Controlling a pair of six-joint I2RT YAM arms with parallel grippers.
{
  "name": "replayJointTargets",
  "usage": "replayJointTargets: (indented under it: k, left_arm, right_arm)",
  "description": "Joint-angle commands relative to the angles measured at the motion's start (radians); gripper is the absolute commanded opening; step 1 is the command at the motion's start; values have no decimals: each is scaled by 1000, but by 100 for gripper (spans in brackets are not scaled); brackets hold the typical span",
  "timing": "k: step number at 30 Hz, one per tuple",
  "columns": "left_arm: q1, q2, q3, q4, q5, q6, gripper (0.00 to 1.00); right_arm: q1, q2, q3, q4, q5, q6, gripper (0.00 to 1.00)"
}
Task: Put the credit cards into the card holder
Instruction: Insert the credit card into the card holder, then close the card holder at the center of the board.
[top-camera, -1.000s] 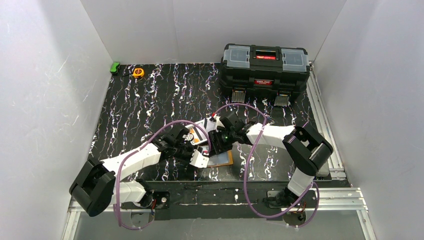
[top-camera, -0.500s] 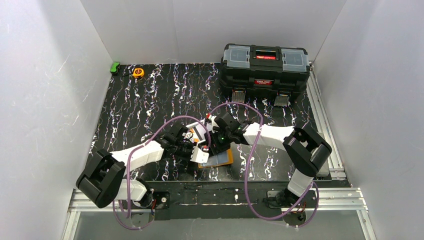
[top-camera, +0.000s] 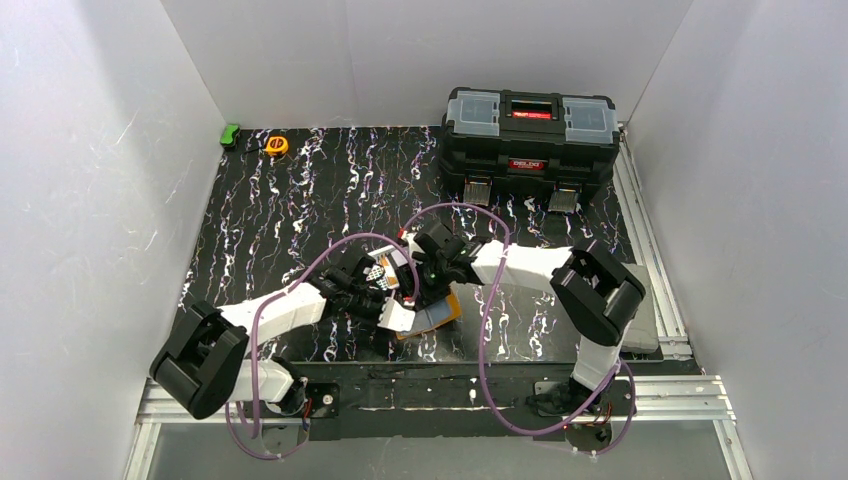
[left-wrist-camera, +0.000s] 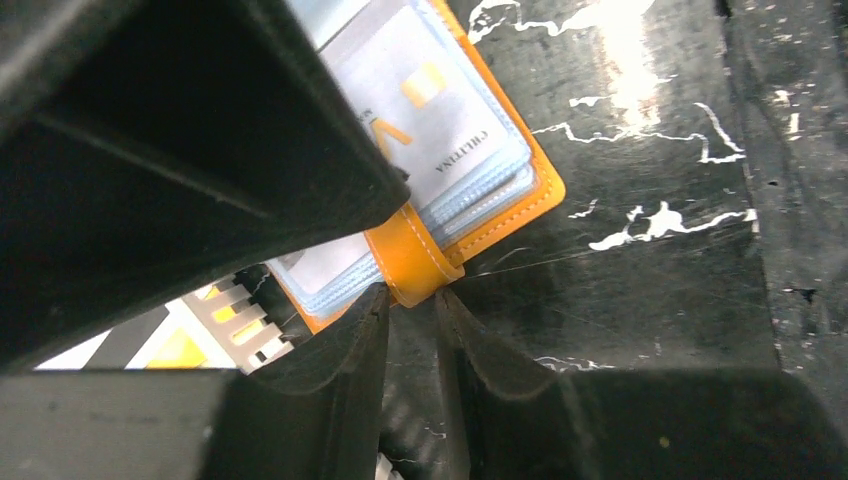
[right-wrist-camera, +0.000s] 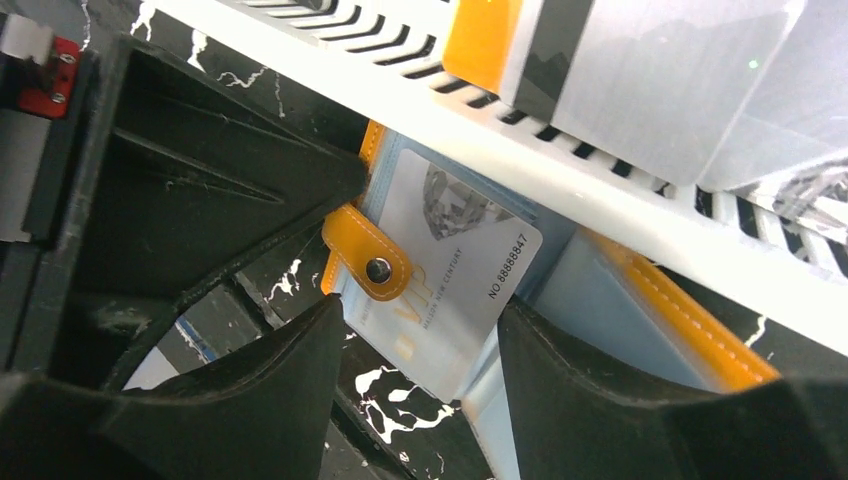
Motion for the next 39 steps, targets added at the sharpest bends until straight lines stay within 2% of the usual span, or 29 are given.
replayJointTargets:
  k: [1,7,11,20,25,29,35,39]
  left_arm:
    - [-5,-39,1,-80,84,19,22]
    - [-20,-97,26,-141,116,2,22]
    - [-34,-151,39,-191,146,-12,21]
    - [-40,-196,22,-244,161,4,19]
    - [-40,-231,39,-282,138,10,19]
    - [-41,-261,60,-337,116,25,19]
    - [-40,-296,61,-370,83,43,19]
    - [-41,-293,66,-370,75,40,19]
  right_arm:
    - [19,9,62,7,-56,-32,66]
    - [18,-36,138,-90,-24,-68,73]
    - [-2,-132,128,-144,26,-73,76]
    - [-149,-395,-116,-139,71,1,79]
    - [-189,-419,-268,-64,40,39,80]
    - [-206,-412,-376,65,-13,91,80]
    - [-223,-388,-408,188,-72,120,80]
    - [-231,-325,-408,283,-131,154,76]
